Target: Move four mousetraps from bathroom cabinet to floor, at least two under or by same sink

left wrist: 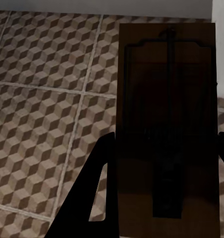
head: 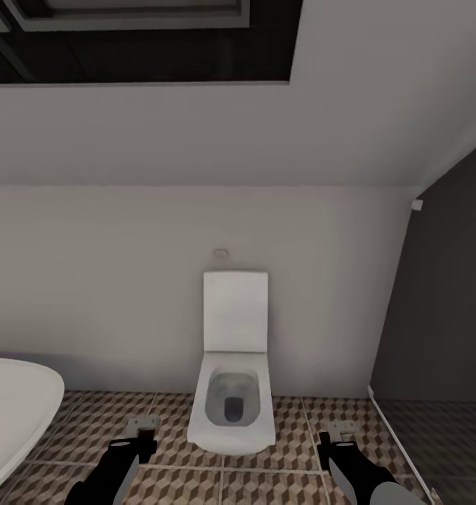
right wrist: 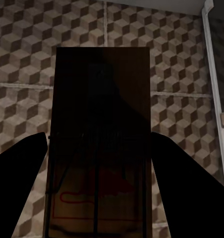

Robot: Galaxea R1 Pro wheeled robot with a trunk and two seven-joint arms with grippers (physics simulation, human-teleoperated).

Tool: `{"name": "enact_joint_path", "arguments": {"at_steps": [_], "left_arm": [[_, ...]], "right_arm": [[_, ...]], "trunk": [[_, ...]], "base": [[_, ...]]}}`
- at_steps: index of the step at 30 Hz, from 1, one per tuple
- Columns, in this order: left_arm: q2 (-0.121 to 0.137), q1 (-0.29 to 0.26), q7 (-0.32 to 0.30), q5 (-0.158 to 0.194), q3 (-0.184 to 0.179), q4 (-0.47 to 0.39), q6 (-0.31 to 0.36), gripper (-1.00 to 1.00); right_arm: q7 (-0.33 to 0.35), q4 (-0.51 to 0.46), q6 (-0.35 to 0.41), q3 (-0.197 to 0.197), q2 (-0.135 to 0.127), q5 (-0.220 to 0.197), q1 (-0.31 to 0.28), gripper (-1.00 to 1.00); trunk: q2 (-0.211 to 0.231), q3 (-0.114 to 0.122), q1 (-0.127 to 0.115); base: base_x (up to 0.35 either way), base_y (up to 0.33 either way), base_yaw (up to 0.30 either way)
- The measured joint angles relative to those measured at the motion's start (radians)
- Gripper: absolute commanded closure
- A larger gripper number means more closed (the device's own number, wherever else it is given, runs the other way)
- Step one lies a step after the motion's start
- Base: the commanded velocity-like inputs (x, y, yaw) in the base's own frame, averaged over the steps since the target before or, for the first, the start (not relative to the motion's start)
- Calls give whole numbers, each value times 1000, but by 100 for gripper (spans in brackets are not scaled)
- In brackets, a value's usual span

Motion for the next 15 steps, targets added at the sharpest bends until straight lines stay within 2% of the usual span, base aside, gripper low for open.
{"name": "enact_joint_path", "arguments": {"at_steps": [15], "left_arm": [[0,-1,0,0,0,3,0,100]], "right_arm": [[0,0,-1,0,0,0,0,100]], "trunk": [[-105,-47,58]], "base": [[0,0,0]]}}
